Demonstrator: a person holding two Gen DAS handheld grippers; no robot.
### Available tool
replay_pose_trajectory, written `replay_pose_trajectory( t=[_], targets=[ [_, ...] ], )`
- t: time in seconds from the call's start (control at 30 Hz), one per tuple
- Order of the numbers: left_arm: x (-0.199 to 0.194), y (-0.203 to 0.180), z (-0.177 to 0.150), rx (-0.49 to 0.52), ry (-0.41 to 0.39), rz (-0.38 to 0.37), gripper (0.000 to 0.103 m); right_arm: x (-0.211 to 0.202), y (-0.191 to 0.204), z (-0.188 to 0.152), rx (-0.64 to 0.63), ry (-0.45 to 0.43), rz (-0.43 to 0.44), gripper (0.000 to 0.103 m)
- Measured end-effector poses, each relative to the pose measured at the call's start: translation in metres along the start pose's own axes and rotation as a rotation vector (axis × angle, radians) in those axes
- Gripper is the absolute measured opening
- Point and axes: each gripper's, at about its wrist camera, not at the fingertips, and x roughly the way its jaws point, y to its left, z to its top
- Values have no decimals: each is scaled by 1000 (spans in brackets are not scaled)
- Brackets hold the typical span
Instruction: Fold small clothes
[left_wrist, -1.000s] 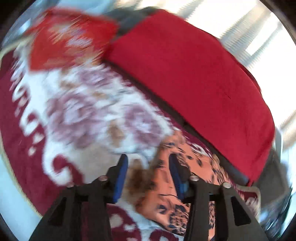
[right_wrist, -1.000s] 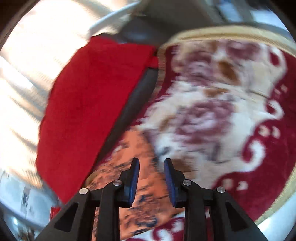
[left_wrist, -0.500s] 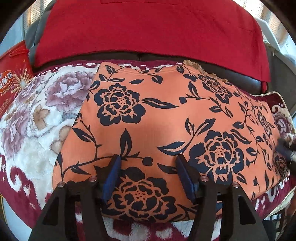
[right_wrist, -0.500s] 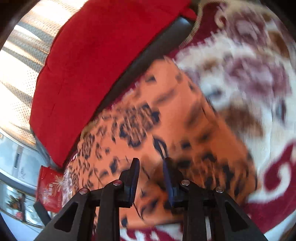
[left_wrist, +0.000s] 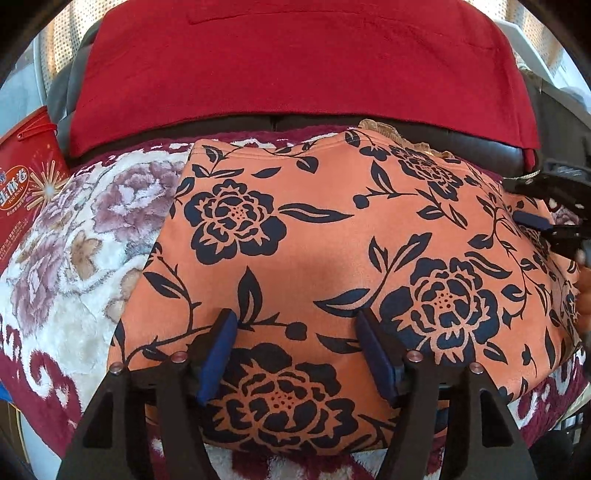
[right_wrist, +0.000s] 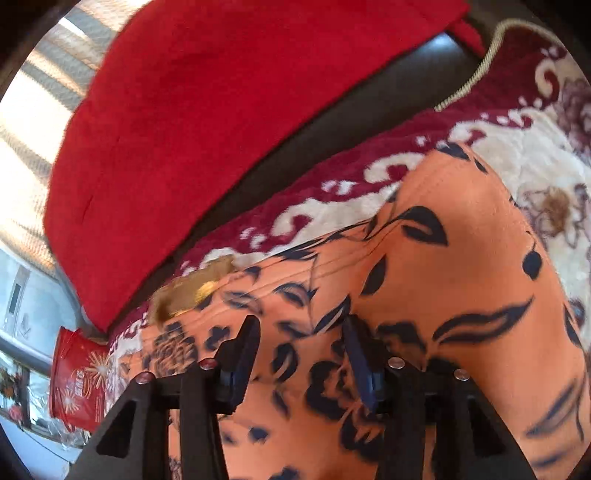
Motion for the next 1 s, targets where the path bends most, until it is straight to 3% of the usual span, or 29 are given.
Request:
replay_pose_trajectory(
  t=[0.07,0.23,0.37,0.6,0.73,0.83,0.9,1.0],
  targets=[
    [0,1,0,-1,0,0,68,-13,14,-13,-44,-1,85,52],
    [-1,0,0,1,-2,3,68,-21,36,-55,-102,32,180,52],
    [-1,-1,-1,5,-8,15,70,-8,29,-81,-126,57,150,53],
    [-1,-1,-2,6,-14,27,73,-55,13,-86,-96,12,152,52],
    [-2,-2,-2,10,-18,42,75,-76,-16,-86,-39,-16,127,52],
    [-1,-2,-2,10,-20,54,78,-68,-48,-87,23,44,58,52],
    [-1,-2,-2,5,-21,62,81,-67,-67,-89,86,41,151,51],
    [-1,0,-2,-3,-24,80,87,-67,-73,-87,97,47,179,51]
  ],
)
